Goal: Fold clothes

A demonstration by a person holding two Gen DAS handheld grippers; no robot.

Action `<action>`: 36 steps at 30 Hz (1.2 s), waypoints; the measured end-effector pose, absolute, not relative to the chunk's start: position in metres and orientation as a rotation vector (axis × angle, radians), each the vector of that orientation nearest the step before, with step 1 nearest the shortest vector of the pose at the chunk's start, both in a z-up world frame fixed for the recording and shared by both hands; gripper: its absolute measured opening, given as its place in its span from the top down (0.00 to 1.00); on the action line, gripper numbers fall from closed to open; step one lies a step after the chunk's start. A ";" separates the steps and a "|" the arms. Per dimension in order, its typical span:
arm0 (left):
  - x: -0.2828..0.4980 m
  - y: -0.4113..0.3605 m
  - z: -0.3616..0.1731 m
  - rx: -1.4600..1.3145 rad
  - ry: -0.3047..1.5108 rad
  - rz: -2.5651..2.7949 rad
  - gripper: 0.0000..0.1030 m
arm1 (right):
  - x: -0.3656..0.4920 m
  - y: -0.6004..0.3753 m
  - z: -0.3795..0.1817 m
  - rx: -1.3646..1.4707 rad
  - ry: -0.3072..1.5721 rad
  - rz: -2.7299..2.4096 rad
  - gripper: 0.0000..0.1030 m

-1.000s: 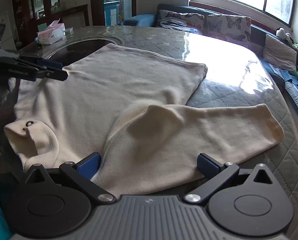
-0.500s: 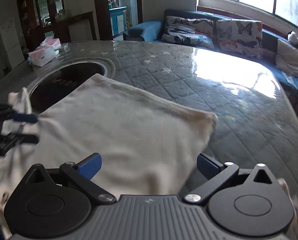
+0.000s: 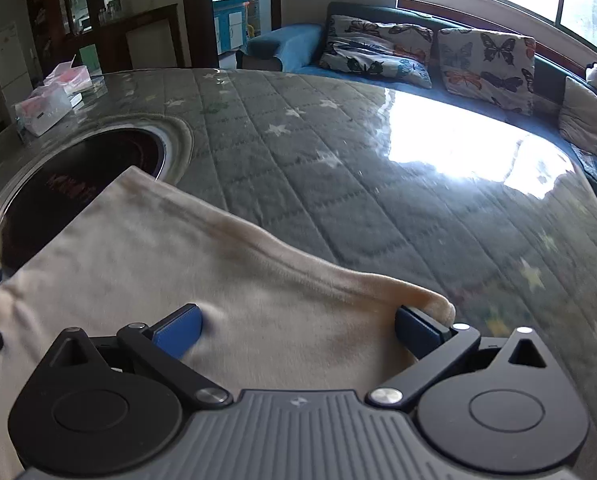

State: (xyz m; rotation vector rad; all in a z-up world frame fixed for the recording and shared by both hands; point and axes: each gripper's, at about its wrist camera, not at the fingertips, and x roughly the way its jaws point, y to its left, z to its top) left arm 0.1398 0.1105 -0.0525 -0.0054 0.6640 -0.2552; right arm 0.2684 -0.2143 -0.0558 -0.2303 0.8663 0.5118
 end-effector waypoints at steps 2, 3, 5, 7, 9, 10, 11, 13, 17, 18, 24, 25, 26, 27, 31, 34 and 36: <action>0.140 0.110 -0.052 -0.008 0.665 -0.243 0.26 | 0.278 -0.207 -0.056 -0.230 0.860 0.515 0.00; 0.140 0.111 -0.052 -0.007 0.664 -0.228 0.26 | 0.283 -0.203 -0.057 -0.229 0.856 0.517 0.00; 0.141 0.113 -0.052 -0.006 0.664 -0.199 0.25 | 0.292 -0.196 -0.058 -0.229 0.851 0.524 0.00; 0.142 0.115 -0.052 -0.005 0.663 -0.169 0.25 | 0.300 -0.189 -0.059 -0.233 0.848 0.531 0.00; 0.143 0.122 -0.052 -0.026 0.664 -0.147 0.25 | 0.308 -0.182 -0.060 -0.239 0.847 0.537 0.00; 0.143 0.124 -0.052 -0.027 0.664 -0.136 0.25 | 0.312 -0.179 -0.060 -0.242 0.848 0.540 0.00; 0.143 0.125 -0.052 -0.028 0.664 -0.129 0.25 | 0.315 -0.175 -0.060 -0.246 0.849 0.543 0.00; 0.143 0.125 -0.051 -0.024 0.665 -0.119 0.25 | 0.321 -0.171 -0.059 -0.256 0.855 0.553 0.00; 0.139 0.123 -0.050 0.004 0.656 -0.095 0.24 | 0.318 -0.173 -0.052 -0.277 0.867 0.545 0.00; 0.139 0.124 -0.049 0.009 0.655 -0.087 0.24 | 0.313 -0.175 -0.049 -0.287 0.860 0.535 0.00; 0.138 0.134 -0.047 0.030 0.651 -0.060 0.24 | 0.261 -0.226 -0.027 -0.259 0.824 0.478 0.00; 0.139 0.135 -0.047 0.033 0.652 -0.055 0.24 | 0.249 -0.238 -0.025 -0.249 0.823 0.459 0.00; 0.138 0.135 -0.046 0.040 0.653 -0.049 0.24 | 0.237 -0.251 -0.024 -0.232 0.823 0.438 0.00; 0.137 0.135 -0.046 0.044 0.653 -0.047 0.24 | 0.225 -0.264 -0.023 -0.212 0.825 0.416 0.00; 0.133 0.135 -0.045 0.050 0.656 -0.033 0.23 | 0.182 -0.311 -0.030 -0.146 0.838 0.319 0.00; 0.130 0.133 -0.043 0.058 0.657 -0.024 0.21 | 0.158 -0.340 -0.045 -0.106 0.867 0.256 0.00; 0.129 0.131 -0.042 0.066 0.657 -0.018 0.18 | 0.150 -0.355 -0.055 -0.094 0.873 0.228 0.00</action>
